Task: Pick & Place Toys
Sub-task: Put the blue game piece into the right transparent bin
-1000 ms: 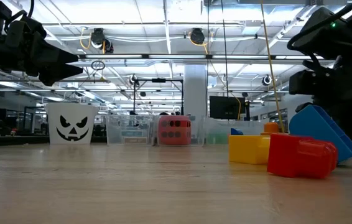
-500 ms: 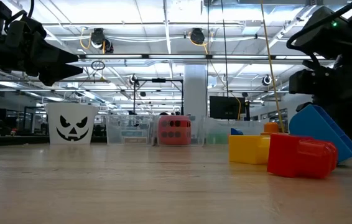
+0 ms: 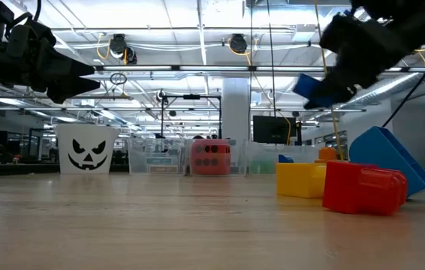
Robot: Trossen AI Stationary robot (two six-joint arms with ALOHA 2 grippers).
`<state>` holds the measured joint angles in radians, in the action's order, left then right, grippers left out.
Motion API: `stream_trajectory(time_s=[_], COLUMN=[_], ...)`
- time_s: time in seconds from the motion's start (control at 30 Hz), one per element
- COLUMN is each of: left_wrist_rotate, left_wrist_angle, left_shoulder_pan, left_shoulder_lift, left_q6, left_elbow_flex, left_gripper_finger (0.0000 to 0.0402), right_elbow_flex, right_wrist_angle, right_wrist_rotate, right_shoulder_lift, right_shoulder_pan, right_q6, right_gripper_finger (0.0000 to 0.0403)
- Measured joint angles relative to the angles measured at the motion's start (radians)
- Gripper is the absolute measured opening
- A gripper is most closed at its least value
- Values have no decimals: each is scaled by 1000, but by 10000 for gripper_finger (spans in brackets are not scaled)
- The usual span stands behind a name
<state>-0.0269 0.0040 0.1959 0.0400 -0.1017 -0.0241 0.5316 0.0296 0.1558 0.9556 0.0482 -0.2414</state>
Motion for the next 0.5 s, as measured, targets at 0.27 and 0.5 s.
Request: stream_trajectory(time_s=[0.27,0.5], left_wrist_rotate=[0,0], left_wrist_angle=[0,0], left_shoulder_pan=[0,0], left_shoulder_lift=[0,0], left_q6=[0,0], left_elbow_flex=[0,0], left_gripper_finger=[287,287], right_elbow_flex=[18,19], right_wrist_angle=[-189,-251], right_wrist_rotate=[-2,-124], right_shoulder_lift=[43,170], right_shoulder_pan=[-330,-670], right_q6=[107,124], right_gripper_finger=[254,254])
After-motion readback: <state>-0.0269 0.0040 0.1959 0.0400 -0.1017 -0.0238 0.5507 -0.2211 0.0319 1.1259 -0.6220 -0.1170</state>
